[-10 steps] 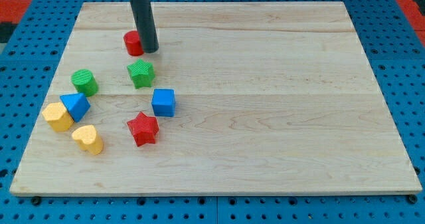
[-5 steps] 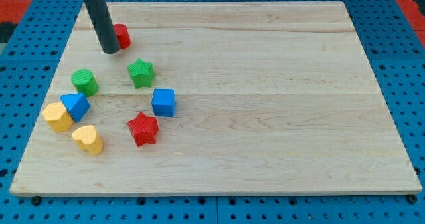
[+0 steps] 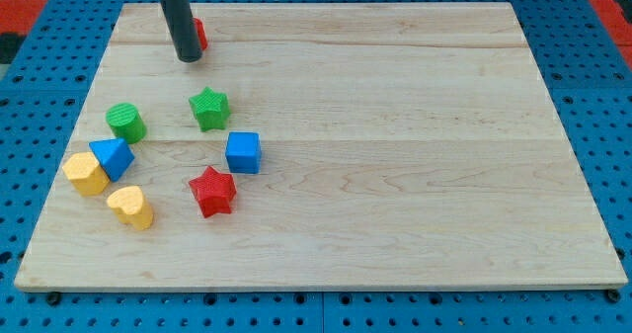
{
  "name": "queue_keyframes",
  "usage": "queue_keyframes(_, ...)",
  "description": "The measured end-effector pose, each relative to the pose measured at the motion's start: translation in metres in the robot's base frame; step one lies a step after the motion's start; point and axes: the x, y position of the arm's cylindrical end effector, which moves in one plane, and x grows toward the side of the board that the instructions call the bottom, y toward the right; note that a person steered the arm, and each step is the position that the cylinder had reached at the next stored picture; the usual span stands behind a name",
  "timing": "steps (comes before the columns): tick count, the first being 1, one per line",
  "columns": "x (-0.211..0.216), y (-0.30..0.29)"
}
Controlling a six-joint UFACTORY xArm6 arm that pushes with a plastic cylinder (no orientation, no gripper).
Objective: Move the red circle slightly to the top
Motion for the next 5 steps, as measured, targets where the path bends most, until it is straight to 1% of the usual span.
queue_keyframes(3,-0.035,-0.003)
queue_keyframes(4,-0.035,-0.004)
queue_keyframes(5,-0.017,-0.004)
